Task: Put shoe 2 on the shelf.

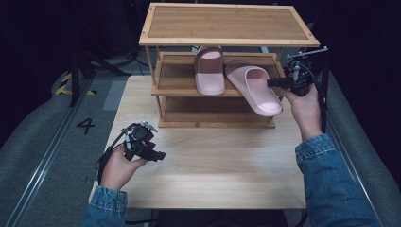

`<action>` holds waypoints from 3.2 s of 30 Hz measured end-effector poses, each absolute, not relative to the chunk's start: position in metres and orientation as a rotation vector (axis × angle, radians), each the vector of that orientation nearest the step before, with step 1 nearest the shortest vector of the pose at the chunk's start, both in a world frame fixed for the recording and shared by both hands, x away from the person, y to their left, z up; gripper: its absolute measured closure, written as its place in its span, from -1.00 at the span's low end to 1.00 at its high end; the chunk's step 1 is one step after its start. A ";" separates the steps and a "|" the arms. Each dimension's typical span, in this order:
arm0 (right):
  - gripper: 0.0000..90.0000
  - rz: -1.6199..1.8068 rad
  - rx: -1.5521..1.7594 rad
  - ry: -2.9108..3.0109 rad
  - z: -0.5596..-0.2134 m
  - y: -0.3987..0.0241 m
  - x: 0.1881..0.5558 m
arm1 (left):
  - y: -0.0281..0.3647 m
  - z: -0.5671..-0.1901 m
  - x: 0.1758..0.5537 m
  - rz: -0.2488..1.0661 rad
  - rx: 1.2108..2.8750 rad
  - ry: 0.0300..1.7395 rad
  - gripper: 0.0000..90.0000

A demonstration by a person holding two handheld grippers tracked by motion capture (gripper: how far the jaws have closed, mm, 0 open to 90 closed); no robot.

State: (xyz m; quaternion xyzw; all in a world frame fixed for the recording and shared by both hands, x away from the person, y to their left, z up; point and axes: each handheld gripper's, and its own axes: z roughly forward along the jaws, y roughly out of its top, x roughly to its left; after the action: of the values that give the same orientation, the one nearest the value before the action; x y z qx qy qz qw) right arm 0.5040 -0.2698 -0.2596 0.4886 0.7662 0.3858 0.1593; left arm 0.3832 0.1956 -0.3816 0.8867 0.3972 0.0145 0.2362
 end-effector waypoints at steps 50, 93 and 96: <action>0.90 0.980 1.197 2.490 -0.280 -0.283 0.409 | 0.193 -0.386 0.389 0.012 2.463 1.102 -0.15; 1.00 1.056 1.172 2.288 -0.266 -0.257 0.464 | 0.201 -0.387 0.385 0.009 2.443 1.120 -0.15; 1.00 1.059 1.216 2.215 -0.263 -0.268 0.468 | 0.202 -0.387 0.383 0.009 2.442 1.120 -0.15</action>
State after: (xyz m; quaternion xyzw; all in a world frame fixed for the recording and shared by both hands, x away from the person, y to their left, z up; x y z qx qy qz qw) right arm 0.4676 -0.2681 -0.2629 0.4350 0.7922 0.3787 0.1997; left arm 0.3829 0.2019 -0.3867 0.8855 0.4060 0.0034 0.2258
